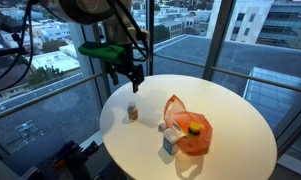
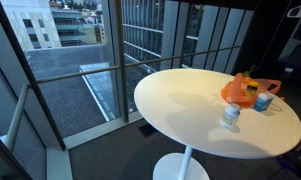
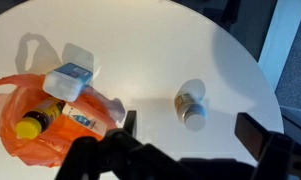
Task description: Put the white bottle in the plastic bag
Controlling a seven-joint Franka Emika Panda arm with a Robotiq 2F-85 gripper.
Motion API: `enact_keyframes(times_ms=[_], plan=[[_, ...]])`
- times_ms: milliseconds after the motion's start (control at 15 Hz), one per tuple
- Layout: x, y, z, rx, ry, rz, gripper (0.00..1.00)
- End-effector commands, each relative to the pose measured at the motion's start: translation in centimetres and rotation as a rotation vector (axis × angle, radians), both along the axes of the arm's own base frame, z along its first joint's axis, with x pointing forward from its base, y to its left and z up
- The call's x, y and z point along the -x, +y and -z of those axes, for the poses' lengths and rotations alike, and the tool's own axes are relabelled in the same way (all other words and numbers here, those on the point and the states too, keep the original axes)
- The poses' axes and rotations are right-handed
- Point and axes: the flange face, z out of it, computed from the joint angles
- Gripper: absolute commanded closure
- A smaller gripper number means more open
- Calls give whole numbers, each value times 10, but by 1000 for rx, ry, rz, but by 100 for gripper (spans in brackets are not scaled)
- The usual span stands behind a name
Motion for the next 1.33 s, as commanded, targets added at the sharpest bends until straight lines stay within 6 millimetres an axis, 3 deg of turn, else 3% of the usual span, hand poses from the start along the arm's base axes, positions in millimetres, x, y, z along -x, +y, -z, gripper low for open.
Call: enact_keyframes(times_ms=[0, 267, 733, 1267], plan=[[0, 0, 0, 0, 1, 0, 0], [0, 0, 0, 0, 1, 0, 0], [-14, 28, 5, 23, 4, 9, 0], [-42, 65, 39, 47, -19, 10, 0]])
